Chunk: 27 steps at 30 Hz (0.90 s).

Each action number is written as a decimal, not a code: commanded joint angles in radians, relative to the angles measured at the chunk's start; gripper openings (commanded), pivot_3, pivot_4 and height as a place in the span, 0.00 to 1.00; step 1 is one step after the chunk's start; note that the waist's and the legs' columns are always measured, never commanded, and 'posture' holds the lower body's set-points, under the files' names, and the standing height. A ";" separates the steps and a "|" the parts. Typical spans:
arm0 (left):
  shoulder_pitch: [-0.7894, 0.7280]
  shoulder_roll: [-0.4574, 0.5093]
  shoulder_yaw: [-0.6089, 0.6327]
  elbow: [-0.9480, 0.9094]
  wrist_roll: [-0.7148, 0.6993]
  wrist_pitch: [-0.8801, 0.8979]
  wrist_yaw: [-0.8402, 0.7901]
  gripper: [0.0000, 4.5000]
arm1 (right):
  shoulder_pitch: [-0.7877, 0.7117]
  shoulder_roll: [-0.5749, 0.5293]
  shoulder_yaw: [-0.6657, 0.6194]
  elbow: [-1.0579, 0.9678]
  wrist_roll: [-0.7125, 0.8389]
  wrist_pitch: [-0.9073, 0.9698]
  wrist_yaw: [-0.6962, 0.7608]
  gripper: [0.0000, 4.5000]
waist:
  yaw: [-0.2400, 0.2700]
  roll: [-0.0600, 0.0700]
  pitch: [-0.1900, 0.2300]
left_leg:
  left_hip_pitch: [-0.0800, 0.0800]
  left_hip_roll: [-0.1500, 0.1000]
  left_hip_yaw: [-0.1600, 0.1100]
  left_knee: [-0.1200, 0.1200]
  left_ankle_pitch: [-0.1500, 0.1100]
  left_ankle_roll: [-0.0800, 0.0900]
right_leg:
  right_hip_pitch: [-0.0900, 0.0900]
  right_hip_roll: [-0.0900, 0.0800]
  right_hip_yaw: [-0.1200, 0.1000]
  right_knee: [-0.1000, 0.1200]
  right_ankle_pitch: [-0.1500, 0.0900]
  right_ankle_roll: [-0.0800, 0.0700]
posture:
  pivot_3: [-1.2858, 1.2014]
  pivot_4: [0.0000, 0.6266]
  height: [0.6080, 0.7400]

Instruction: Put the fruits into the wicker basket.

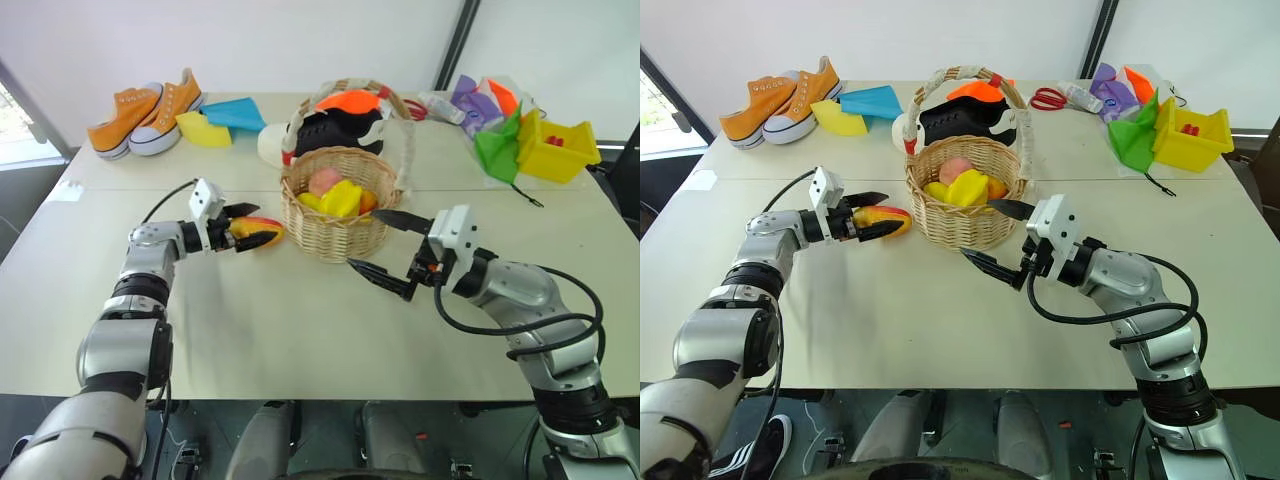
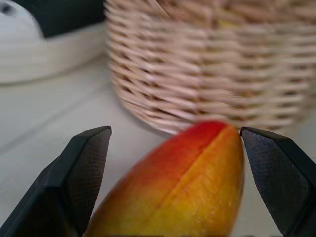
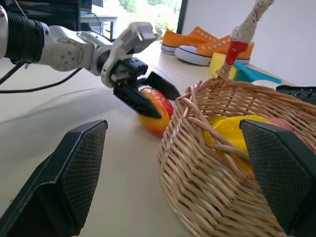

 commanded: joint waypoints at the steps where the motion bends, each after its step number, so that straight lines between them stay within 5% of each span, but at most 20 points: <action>1: 0.005 0.011 -0.049 0.001 0.045 -0.006 -0.093 1.00 | 0.008 -0.003 -0.029 -0.050 0.006 -0.010 -0.013 1.00 | -0.002 0.000 0.000 | 0.000 0.000 0.000 0.000 0.000 0.000 | 0.000 0.000 0.000 0.000 0.000 0.000 | 0.52 0.24 1.00; 15: 0.098 0.090 -0.088 -0.118 0.073 0.028 -0.127 1.00 | -0.008 0.004 -0.015 -0.030 0.003 -0.021 -0.012 1.00 | -0.008 0.001 -0.001 | 0.001 0.001 0.000 0.000 0.000 0.000 | 0.000 0.000 0.001 0.001 0.000 0.000 | 0.52 0.24 1.00; 19: 0.109 0.096 -0.090 -0.140 0.079 0.030 -0.118 0.62 | -0.029 0.009 -0.007 -0.008 0.000 -0.028 -0.001 1.00 | -0.003 0.000 0.000 | 0.001 0.001 0.000 0.000 0.000 0.000 | 0.000 -0.001 0.001 0.000 0.000 0.000 | 0.52 0.24 1.00; 27: 0.154 0.108 0.016 -0.282 -0.065 0.179 -0.130 0.58 | -0.029 0.007 -0.011 0.006 -0.005 -0.042 0.009 1.00 | -0.005 0.000 0.000 | 0.000 0.001 0.000 0.000 0.000 0.000 | 0.000 -0.001 0.001 0.000 0.000 0.000 | 0.52 0.24 1.00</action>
